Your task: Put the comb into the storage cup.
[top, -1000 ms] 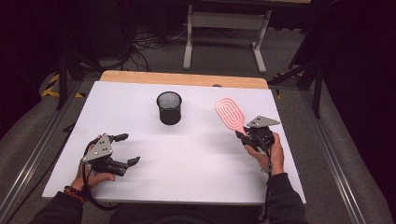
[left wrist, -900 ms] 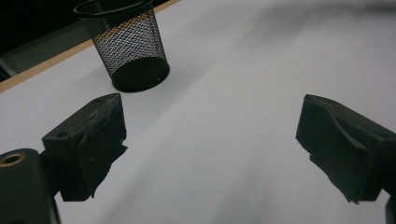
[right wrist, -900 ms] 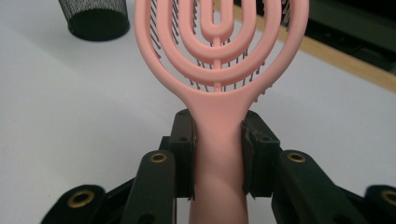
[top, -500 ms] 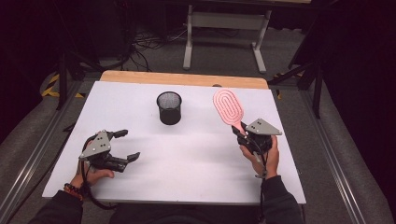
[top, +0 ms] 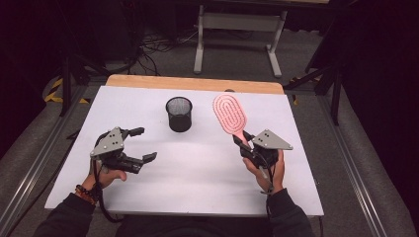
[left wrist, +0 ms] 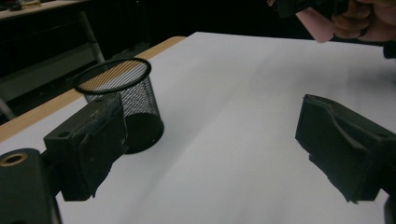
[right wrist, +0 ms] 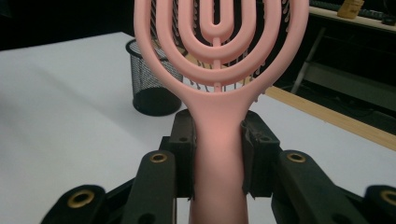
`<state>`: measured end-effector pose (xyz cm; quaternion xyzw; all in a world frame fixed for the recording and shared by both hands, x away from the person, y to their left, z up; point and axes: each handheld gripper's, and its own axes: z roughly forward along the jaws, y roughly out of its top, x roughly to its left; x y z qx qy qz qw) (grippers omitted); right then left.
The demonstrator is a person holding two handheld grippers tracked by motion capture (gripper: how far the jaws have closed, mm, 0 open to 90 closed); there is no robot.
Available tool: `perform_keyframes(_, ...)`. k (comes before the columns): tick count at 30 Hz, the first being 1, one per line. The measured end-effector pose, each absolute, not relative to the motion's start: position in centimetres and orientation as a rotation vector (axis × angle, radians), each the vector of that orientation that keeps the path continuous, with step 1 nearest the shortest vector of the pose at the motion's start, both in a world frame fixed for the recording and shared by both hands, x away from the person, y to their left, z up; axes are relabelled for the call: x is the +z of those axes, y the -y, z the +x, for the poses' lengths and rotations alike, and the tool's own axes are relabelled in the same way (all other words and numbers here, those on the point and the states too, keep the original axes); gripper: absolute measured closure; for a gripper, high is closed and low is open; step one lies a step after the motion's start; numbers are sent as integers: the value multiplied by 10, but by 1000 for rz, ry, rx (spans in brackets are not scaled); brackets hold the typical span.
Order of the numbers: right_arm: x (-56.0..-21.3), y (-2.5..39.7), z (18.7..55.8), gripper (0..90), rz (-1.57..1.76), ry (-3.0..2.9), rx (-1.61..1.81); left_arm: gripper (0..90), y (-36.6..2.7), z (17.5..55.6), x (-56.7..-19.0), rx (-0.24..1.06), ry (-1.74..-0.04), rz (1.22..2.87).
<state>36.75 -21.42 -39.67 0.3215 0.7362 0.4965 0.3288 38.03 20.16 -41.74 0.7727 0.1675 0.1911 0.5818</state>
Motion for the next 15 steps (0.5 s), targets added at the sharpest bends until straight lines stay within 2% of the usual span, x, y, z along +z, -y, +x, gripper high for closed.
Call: perform_keyframes(15,-408,187,362,691,802,-1926,1365,137,-148,392,-397,281,-339,1726)
